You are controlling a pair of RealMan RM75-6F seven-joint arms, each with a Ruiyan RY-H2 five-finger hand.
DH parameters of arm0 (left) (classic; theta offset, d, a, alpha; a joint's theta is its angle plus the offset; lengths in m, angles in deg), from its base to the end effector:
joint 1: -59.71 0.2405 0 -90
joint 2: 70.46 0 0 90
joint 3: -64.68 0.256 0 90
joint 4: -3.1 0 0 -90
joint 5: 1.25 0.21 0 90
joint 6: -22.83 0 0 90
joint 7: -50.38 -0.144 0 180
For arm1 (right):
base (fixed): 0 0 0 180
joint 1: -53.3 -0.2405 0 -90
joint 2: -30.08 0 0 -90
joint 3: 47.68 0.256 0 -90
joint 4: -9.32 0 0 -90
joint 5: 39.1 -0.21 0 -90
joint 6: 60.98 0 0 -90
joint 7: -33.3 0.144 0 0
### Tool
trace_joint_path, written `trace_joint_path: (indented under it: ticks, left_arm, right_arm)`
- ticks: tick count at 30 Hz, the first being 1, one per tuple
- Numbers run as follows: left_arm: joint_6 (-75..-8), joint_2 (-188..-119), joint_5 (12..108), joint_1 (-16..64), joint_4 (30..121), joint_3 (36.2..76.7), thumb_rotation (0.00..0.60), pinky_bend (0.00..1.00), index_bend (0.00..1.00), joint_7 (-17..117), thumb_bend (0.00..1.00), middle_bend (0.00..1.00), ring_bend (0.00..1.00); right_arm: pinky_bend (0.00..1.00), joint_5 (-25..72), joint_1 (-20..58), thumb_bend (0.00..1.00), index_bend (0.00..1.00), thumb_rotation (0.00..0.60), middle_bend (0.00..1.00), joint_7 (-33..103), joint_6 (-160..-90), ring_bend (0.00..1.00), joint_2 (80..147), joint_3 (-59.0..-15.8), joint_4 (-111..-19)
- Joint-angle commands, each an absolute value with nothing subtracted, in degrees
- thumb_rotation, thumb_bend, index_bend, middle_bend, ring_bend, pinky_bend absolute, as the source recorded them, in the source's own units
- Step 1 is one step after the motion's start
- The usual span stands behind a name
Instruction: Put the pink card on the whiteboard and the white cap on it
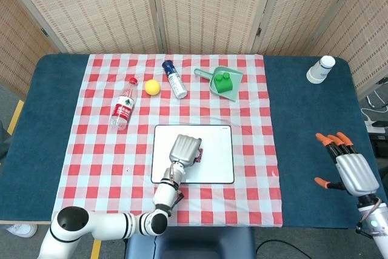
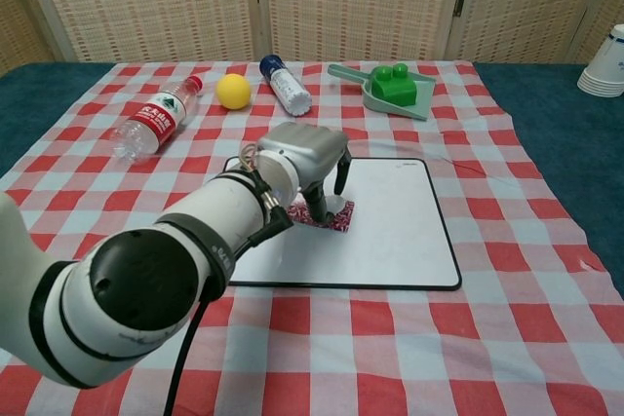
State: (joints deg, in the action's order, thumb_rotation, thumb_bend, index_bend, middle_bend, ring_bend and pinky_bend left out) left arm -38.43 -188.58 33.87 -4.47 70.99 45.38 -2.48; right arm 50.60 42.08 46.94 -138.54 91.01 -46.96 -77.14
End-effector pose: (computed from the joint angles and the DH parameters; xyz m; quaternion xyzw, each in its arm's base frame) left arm -0.0107 0.3463 -0.1366 -0.7664 -0.3338 -0.3014 0.4587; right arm -0.3187 -0.2096 0.1638 0.6411 -0.4159 0.3929 0.5115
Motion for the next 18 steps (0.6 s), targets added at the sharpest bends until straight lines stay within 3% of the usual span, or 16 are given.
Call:
trace_joint_path:
  ticks: [1, 18]
  left_arm:
    - [-38.4, -188.4, 33.9, -4.4, 70.9, 45.4, 0.600, 1.00, 0.51, -2.6, 0.29, 1.00, 1.00]
    - [-38.0, -187.2, 33.7, -3.4, 72.1, 45.2, 0.600, 1.00, 0.42, -2.7, 0.27, 1.00, 1.00]
  right_arm:
    - [0.06, 50.6, 42.0, 0.03, 0.03, 0.600, 0.15, 46.8, -138.5, 0.05, 91.1, -47.0, -77.2]
    - [0.06, 50.3, 42.1, 0.03, 0.03, 0.600, 0.15, 46.1, -138.4, 0.05, 91.2, -46.8, -77.4]
